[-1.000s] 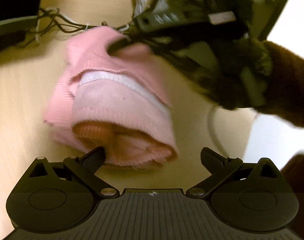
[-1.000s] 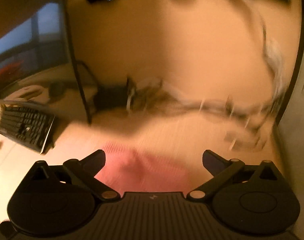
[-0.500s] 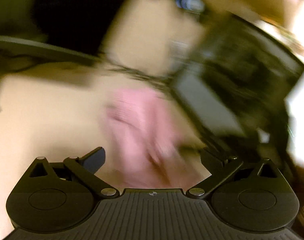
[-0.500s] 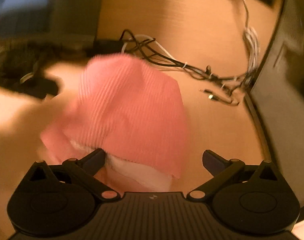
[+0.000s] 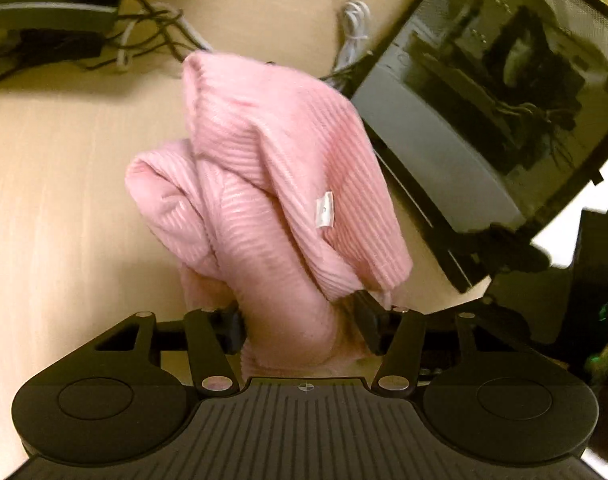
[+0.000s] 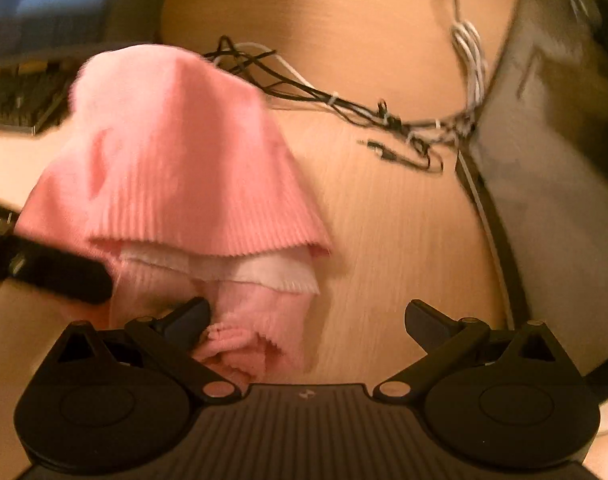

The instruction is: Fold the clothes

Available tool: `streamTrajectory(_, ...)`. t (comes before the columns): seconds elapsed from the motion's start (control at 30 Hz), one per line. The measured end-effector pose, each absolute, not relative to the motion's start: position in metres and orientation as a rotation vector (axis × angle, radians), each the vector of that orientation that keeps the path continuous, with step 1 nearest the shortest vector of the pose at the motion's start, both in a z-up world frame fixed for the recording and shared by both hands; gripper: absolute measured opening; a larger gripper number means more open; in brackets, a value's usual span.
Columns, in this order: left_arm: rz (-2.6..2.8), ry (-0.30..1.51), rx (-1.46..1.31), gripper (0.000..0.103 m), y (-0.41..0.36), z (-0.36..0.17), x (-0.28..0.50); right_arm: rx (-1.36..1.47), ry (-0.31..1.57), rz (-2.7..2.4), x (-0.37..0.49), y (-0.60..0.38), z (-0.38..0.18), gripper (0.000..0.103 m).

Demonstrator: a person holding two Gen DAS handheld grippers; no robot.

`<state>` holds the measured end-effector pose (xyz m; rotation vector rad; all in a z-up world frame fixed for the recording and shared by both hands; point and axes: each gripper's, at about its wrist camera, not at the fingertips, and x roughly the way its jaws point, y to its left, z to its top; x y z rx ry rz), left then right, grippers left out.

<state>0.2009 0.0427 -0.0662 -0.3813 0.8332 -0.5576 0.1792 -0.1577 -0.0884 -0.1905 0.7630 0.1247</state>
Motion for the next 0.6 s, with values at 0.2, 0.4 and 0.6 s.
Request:
streamTrajectory(0.2, -0.571, 0.757, -0.392, 0.063, 0.021, -0.066, 0.176, -0.048, 0.794, 0.211, 0.176, -0.184, -0.092, 0.103)
streamTrajectory(0.4, -0.391, 0.776, -0.413, 0.068, 0.043, -0.062, 0.157, -0.111, 0.685, 0.326, 0.147, -0.182, -0.063, 0.103)
streamTrajectory(0.6, -0.151, 0.764, -0.398, 0.080, 0.078, -0.057, 0.151, -0.314, 0.475, 0.388, 0.117, -0.145, -0.034, 0.103)
